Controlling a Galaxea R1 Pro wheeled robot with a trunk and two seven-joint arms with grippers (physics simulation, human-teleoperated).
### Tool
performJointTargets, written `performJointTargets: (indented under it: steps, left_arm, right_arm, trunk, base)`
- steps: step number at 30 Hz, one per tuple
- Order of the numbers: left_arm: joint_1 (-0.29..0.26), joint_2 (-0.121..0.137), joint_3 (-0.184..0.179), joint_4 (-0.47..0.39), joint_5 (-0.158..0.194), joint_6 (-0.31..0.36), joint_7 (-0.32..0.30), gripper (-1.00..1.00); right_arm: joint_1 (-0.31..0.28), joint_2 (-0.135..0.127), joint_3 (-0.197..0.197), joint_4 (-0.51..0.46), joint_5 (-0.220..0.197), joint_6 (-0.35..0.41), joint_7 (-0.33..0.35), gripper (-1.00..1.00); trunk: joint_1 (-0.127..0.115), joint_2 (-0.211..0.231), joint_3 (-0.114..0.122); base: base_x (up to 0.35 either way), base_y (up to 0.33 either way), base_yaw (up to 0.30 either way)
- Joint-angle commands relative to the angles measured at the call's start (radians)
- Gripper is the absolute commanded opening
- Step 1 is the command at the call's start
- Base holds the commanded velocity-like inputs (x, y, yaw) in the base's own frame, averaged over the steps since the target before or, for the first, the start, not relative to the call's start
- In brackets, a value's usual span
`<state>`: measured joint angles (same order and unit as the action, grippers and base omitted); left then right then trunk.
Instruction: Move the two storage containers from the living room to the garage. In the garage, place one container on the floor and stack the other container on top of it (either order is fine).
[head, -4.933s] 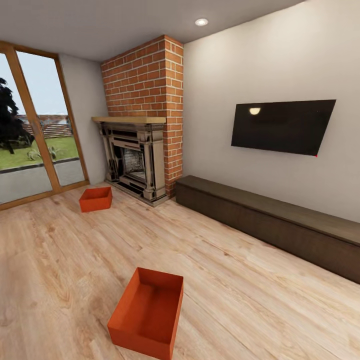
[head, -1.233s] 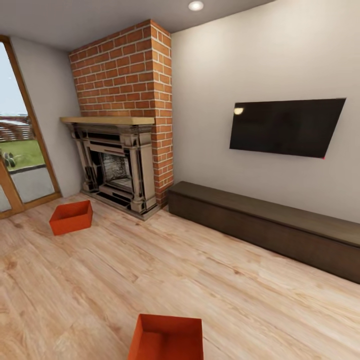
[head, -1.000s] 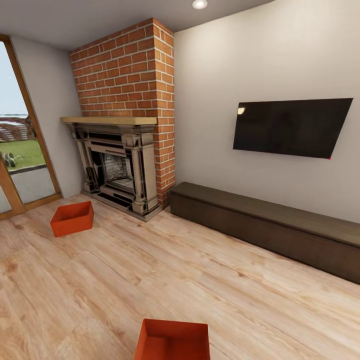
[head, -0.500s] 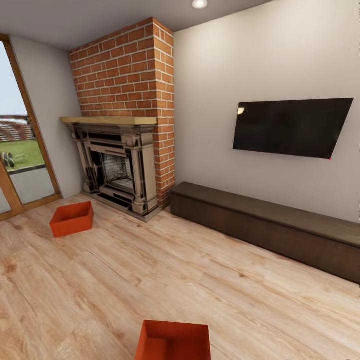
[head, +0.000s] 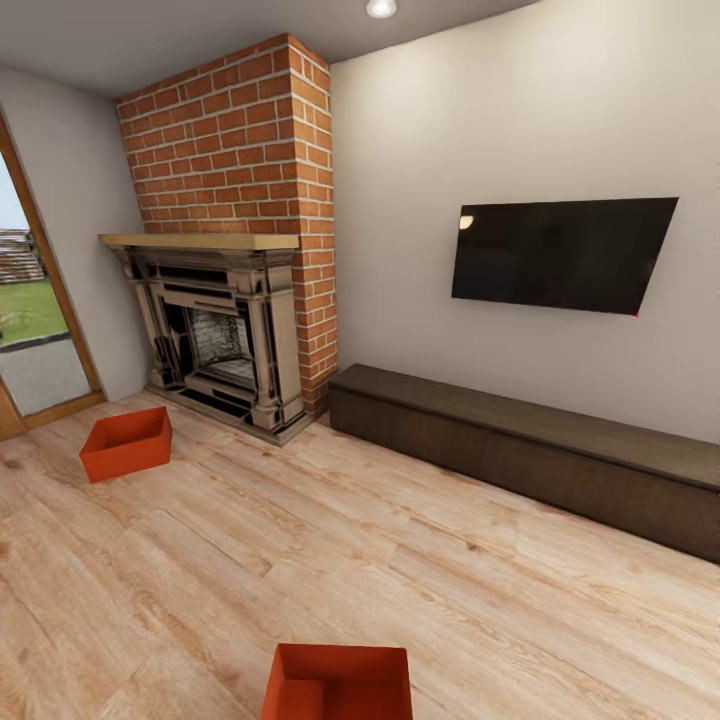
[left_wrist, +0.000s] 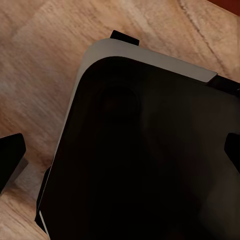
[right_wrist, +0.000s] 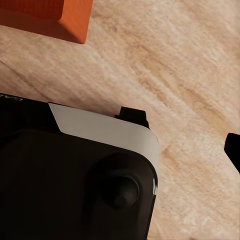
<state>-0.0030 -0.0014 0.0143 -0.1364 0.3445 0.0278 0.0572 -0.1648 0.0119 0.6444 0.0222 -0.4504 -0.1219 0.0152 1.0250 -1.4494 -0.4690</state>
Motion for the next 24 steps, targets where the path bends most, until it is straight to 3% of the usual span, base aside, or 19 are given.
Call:
performJointTargets:
  steps: [1, 9, 18, 24]
  left_arm:
    - [0.0, 0.0, 0.001, -0.002, 0.004, 0.003, 0.003, 1.0]
    - [0.0, 0.0, 0.001, -0.001, 0.004, 0.003, 0.003, 1.0]
    - [0.0, 0.0, 0.001, -0.002, 0.004, 0.003, 0.003, 1.0]
    - [0.0, 0.0, 0.001, -0.002, 0.004, 0.003, 0.003, 1.0]
  right_arm:
    - [-0.001, 0.001, 0.009, 0.002, -0.01, -0.005, 0.002, 1.0]
    - [-0.001, 0.002, 0.008, 0.002, -0.01, -0.008, 0.0, 1.0]
    - [-0.001, 0.003, 0.008, 0.003, -0.01, -0.008, 0.0, 1.0]
    - [-0.001, 0.005, 0.008, 0.002, -0.01, -0.008, 0.0, 1.0]
  trunk:
    - [0.0, -0.001, -0.001]
    - [0.0, -0.001, -0.001]
    - [0.0, -0.001, -0.001]
    - [0.0, -0.001, -0.001]
  base:
    - [0.0, 0.0, -0.001]
    - [0.031, 0.151, 0.0]
    - [0.002, 0.011, -0.003]
    - [0.0, 0.0, -0.145]
